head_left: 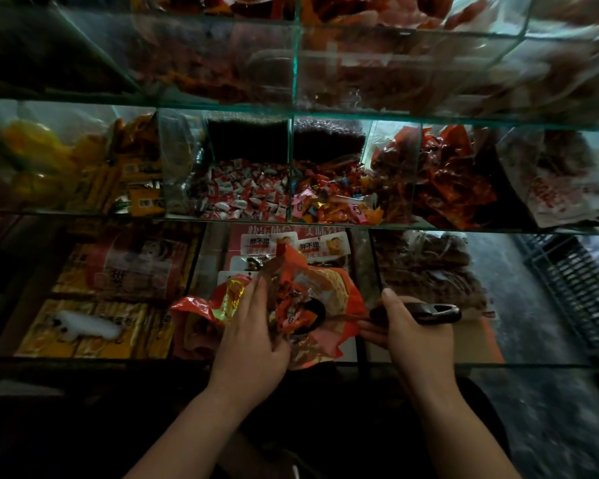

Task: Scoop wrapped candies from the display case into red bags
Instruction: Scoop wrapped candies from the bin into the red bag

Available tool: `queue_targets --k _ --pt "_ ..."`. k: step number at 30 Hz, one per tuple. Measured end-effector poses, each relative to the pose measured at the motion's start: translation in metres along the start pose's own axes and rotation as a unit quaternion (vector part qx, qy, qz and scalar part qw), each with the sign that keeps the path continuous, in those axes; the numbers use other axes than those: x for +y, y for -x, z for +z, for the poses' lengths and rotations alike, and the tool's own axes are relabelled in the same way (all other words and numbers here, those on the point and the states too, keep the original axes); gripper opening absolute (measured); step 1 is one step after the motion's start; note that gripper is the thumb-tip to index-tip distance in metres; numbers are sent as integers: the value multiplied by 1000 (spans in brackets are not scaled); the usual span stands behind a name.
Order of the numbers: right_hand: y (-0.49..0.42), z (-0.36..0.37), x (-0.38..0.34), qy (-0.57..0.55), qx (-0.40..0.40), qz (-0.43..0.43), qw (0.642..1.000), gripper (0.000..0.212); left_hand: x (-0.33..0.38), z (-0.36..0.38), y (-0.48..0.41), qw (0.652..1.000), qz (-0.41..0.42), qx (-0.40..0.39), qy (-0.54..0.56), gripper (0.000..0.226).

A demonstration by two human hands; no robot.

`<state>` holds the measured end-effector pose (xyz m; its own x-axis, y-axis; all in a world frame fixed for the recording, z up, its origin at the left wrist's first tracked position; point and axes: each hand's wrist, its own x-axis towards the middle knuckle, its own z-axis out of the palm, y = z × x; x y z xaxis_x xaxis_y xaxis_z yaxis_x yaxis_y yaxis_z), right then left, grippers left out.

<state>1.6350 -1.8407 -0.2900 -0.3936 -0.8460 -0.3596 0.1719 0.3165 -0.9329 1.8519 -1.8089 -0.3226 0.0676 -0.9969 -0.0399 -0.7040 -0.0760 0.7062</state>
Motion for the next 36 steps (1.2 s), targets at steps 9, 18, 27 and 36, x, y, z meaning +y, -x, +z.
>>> queue_targets --k 9,18,27,36 --pt "7 -12 -17 -32 -2 -6 999 34 15 2 -1 994 69 39 -81 91" --pt "27 -34 -24 -65 -2 -48 997 16 18 -4 -2 988 113 102 -31 63" --pt "48 -44 -53 -66 -110 -52 990 16 35 1 -32 980 136 41 -141 53" --pt "64 -57 -75 -114 -133 -71 982 16 44 -1 -31 982 151 93 -67 44"
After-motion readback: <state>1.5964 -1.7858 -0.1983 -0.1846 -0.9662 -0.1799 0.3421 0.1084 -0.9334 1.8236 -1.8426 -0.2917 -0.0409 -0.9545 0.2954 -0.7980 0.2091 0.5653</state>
